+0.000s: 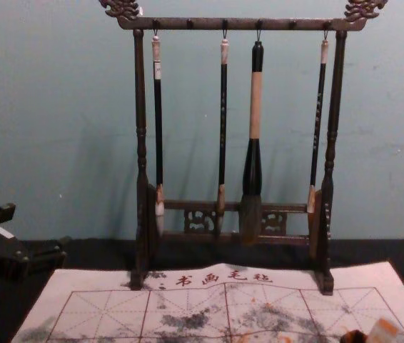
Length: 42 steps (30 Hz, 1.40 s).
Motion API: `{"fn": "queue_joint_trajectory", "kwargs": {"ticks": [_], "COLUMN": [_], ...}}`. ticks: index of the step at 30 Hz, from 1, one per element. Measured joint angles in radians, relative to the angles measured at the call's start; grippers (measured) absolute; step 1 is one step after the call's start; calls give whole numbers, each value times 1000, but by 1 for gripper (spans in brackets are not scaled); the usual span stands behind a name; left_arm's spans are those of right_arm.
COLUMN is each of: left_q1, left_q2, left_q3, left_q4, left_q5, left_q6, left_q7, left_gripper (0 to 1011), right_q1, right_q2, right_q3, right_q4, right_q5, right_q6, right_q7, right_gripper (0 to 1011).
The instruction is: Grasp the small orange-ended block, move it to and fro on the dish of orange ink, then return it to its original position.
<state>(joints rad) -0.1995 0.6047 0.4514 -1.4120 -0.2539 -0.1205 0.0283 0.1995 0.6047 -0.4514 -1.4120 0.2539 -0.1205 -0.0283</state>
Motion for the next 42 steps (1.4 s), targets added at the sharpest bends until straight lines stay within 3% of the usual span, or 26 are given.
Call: {"fn": "queue_joint_trajectory", "kwargs": {"ticks": [42], "left_q1": [0], "left_q2": [0], "left_q3": [0], "left_q4": [0], "left_q5": [0], "left_q6": [0], "left_q7": [0], "left_gripper": [1002], "right_q1": [0], "right_q2": [0], "right_q3": [0], "right_q4": [0], "right_q5": [0], "right_q6": [0], "right_q7": [0], "right_gripper": [1003]}}
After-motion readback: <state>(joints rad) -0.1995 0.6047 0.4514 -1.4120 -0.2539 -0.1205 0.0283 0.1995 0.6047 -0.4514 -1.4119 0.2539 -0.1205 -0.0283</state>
